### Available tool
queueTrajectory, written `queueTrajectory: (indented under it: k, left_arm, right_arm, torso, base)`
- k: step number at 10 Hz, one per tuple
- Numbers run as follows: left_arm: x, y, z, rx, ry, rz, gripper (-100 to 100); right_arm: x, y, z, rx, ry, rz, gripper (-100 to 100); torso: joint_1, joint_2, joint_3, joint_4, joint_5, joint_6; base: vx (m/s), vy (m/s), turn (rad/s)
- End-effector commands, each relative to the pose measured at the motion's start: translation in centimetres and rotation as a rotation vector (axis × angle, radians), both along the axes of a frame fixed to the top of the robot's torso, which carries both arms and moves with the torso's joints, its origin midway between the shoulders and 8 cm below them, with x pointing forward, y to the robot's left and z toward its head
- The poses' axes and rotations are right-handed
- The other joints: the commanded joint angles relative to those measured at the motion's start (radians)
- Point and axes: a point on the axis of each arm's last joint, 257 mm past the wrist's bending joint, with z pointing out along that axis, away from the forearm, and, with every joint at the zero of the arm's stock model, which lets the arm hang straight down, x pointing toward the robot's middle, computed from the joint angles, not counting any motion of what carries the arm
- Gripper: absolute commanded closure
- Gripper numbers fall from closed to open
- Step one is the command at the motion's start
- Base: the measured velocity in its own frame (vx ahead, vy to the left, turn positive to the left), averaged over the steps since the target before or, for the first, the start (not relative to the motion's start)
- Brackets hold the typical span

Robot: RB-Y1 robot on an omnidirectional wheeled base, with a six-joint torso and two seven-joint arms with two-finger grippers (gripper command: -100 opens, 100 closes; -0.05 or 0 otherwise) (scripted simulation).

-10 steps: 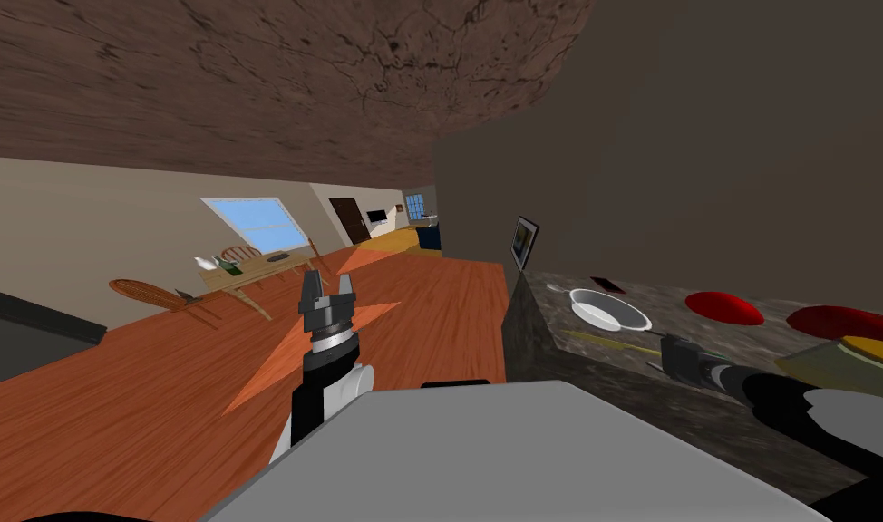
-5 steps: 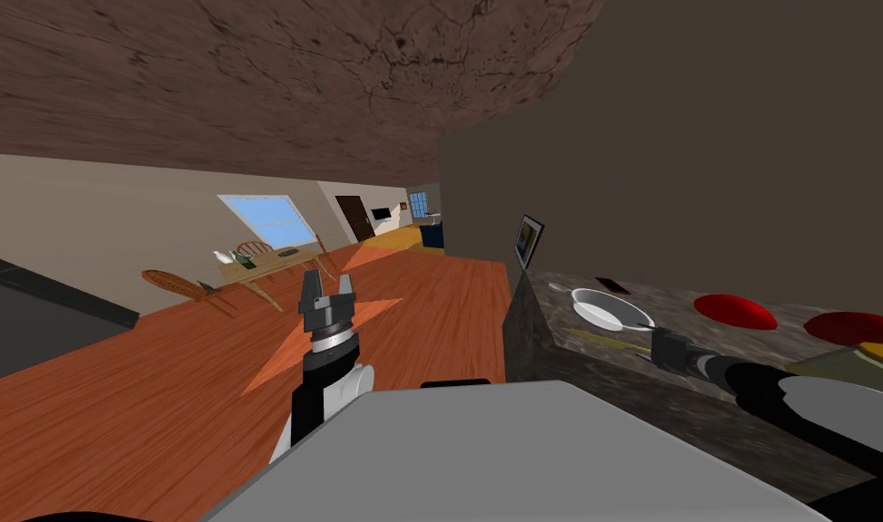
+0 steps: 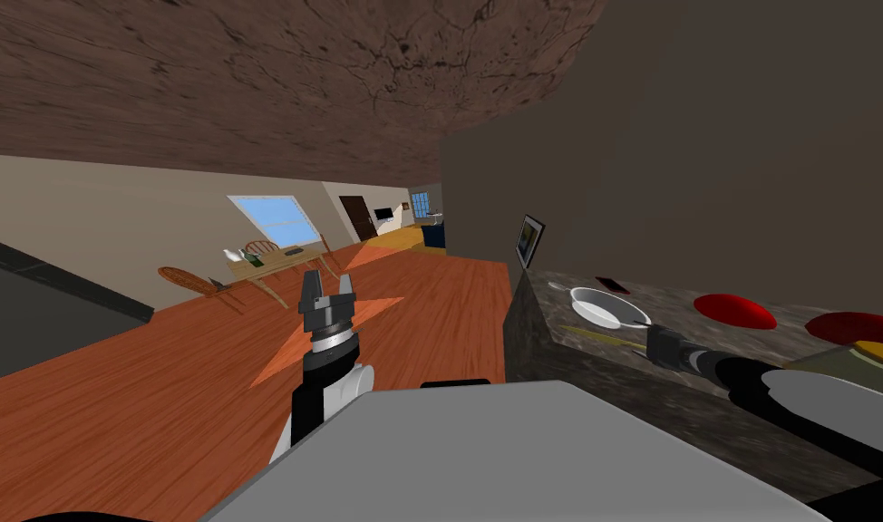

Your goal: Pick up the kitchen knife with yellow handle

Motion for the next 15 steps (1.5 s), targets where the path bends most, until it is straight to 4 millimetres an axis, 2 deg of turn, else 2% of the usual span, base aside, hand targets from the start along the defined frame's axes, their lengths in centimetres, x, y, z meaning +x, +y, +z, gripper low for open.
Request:
queueTrajectory:
  k: [1,2,5,6,9,10,13,14,15]
  left_arm:
    - [0.0,0.0,0.0,0.000,0.000,0.000,0]
    - [0.0,0.0,0.0,0.000,0.000,0.000,0]
    - [0.0,0.0,0.0,0.000,0.000,0.000,0]
    - [0.0,0.0,0.0,0.000,0.000,0.000,0]
    - [0.0,0.0,0.0,0.000,0.000,0.000,0]
    - [0.0,0.0,0.0,0.000,0.000,0.000,0]
    - [0.0,0.0,0.0,0.000,0.000,0.000,0]
    - [0.0,0.0,0.0,0.000,0.000,0.000,0]
    - [0.0,0.0,0.0,0.000,0.000,0.000,0]
  right_arm:
    - [-0.2,-0.1,-0.1,-0.023,0.017,0.013,-100]
    - [1.0,-0.1,0.0,0.014,-0.015,-0.009,-100]
    - [0.7,-0.4,-0.2,-0.023,0.015,0.005,-100]
    - [1.8,-0.3,-0.1,0.016,-0.015,-0.021,-100]
    - [1.4,-0.7,-0.3,-0.022,0.015,-0.008,-100]
    - [2.5,-0.6,-0.4,0.017,-0.011,-0.035,-100]
    - [2.1,-1.1,-0.6,-0.021,0.019,-0.026,-100]
    - [3.1,-1.0,-0.7,0.020,-0.006,-0.057,-100]
    - [2.9,-1.2,-0.7,0.013,0.001,-0.061,-100]
  torso:
    - [0.000,0.000,0.000,0.000,0.000,0.000]
    - [0.001,-0.001,-0.001,0.000,0.000,0.000]
    - [0.000,0.000,0.000,0.000,0.000,0.000]
    - [0.000,-0.001,-0.001,0.000,0.000,0.000]
    - [0.000,0.000,0.000,0.000,0.000,0.000]
    - [0.001,-0.002,-0.001,0.000,0.000,0.000]
    - [0.000,0.000,0.000,0.000,0.000,0.000]
    - [0.001,-0.002,-0.001,0.000,0.000,0.000]
    - [0.000,0.000,0.000,0.000,0.000,-0.001]
  base:
    - [-0.010,0.002,-0.014]
    - [-0.046,-0.002,0.091]
    - [-0.039,-0.006,0.023]
    - [-0.057,-0.009,0.097]
    - [-0.036,-0.006,0.018]
    - [-0.050,-0.012,0.091]
    - [-0.036,-0.001,0.022]
    - [-0.056,-0.002,0.084]
    - [-0.075,-0.008,0.082]
